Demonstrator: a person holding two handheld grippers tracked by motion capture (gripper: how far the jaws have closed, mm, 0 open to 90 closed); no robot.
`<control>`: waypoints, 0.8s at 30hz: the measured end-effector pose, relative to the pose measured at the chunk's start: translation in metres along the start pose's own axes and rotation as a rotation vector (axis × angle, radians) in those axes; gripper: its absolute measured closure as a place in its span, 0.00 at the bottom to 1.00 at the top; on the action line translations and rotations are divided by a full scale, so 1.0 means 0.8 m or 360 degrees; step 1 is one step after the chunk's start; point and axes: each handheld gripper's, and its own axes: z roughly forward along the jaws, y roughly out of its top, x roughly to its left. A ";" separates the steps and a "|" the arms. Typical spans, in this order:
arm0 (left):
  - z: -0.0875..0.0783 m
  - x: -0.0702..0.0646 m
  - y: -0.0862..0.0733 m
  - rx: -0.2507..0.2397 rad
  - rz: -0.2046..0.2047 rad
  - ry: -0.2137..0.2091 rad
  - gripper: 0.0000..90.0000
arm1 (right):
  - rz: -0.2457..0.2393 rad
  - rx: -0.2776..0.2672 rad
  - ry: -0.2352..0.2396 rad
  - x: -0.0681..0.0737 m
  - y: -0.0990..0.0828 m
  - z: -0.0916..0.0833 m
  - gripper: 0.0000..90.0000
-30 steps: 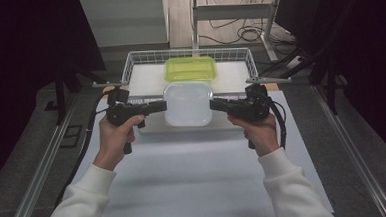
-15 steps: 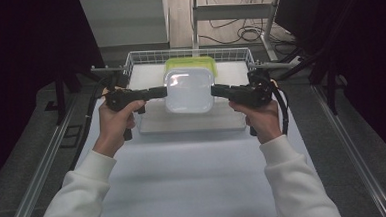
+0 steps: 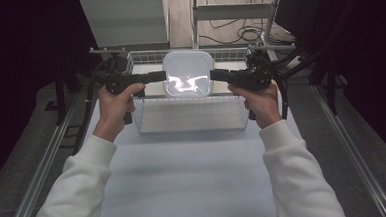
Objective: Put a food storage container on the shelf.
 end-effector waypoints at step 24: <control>0.030 0.029 0.056 -0.0001 -0.0093 0.0051 0.87 | 0.0086 0.0029 -0.0016 -0.043 0.055 0.029 0.85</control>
